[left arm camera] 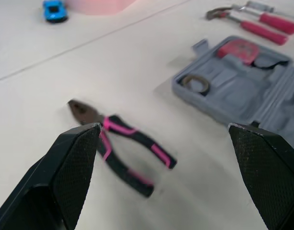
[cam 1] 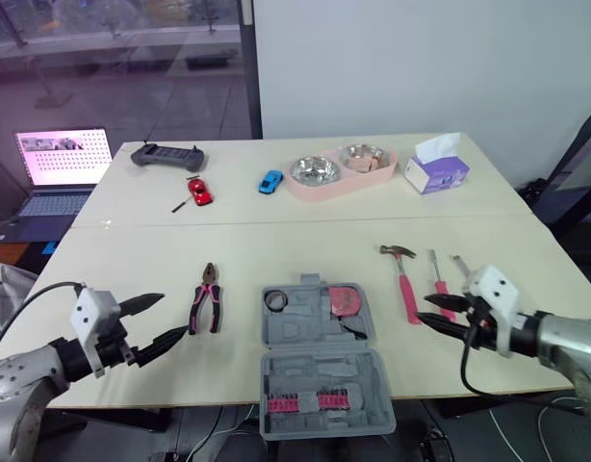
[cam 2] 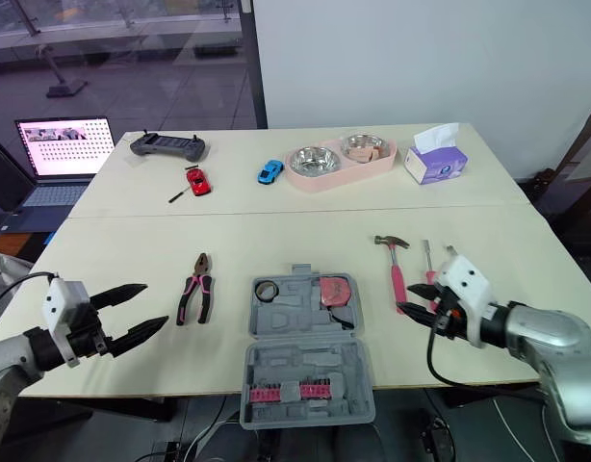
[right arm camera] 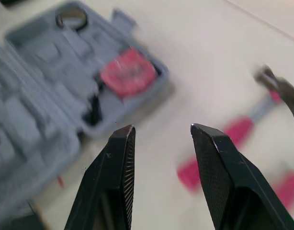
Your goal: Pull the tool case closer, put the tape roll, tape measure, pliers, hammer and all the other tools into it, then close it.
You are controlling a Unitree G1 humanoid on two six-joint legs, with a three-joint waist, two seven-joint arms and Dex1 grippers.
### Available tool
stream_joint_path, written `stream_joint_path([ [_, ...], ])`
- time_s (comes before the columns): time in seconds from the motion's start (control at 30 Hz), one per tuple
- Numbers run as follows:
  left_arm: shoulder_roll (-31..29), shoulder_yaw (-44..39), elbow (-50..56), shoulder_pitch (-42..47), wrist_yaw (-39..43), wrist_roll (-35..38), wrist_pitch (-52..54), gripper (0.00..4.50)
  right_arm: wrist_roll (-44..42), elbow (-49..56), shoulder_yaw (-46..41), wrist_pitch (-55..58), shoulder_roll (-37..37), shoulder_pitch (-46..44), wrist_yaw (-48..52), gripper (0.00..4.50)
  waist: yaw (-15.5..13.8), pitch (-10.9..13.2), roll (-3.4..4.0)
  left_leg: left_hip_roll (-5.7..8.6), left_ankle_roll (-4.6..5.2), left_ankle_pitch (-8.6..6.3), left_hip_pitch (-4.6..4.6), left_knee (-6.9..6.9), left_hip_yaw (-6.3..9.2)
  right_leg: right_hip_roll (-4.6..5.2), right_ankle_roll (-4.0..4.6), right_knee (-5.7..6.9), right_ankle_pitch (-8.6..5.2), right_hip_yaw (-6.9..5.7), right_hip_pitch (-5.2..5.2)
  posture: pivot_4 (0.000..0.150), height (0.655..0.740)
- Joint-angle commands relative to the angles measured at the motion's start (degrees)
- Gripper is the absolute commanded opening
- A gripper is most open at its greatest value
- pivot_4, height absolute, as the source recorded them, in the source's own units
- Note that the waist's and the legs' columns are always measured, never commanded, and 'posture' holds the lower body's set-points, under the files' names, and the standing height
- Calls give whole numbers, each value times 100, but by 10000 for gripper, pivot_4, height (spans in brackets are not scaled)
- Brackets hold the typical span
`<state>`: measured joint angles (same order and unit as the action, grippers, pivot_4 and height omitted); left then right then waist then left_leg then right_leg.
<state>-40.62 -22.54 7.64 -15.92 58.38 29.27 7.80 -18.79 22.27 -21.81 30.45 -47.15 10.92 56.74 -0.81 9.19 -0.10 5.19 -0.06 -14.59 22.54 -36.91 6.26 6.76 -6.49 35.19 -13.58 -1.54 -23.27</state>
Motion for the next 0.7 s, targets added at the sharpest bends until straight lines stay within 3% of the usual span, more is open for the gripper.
stream_joint_path([
  [0.03, -67, -638, -537, -371, -178, -296, -427, 45000, -61, -238, -798, -287, -119, 470, 121, 32505, 11, 1, 0, 0, 5, -2, 0, 3, -1, 2, 6, -2, -5, 1, -1, 1500, 7370],
  [0.1, -88, -746, -757, -557, -87, -372, -598, 45000, 42, -386, -907, -614, -158, 704, 174, 41818, 8, 5, -5, 0, 13, -4, 0, 6, -4, 2, 14, -2, -5, 3, -5, 1500, 7370],
  [0.13, -134, -769, -878, -623, -5, -428, -704, 45000, 161, -492, -908, -817, -204, 817, 196, 44360, 4, 7, -7, -1, 12, -4, 0, 7, -4, 3, 14, -2, -7, 3, -6, 1500, 7370],
  [0.33, -401, -763, -1251, -648, 284, -537, -981, 45000, 251, -871, -912, -1427, -191, 939, 219, 44360, -2, 22, -10, -6, -6, -15, 4, 2, -4, 8, 4, -7, -15, 4, 5, 1500, 7370],
  [0.7, -409, -398, -1166, -315, 422, -613, -951, 45000, 202, -731, -966, -1432, -112, 1068, 21, 44360, 1, 30, 1, -5, -5, -15, 18, 11, -5, 7, 30, -8, -4, 3, -16, 1500, 7370],
])
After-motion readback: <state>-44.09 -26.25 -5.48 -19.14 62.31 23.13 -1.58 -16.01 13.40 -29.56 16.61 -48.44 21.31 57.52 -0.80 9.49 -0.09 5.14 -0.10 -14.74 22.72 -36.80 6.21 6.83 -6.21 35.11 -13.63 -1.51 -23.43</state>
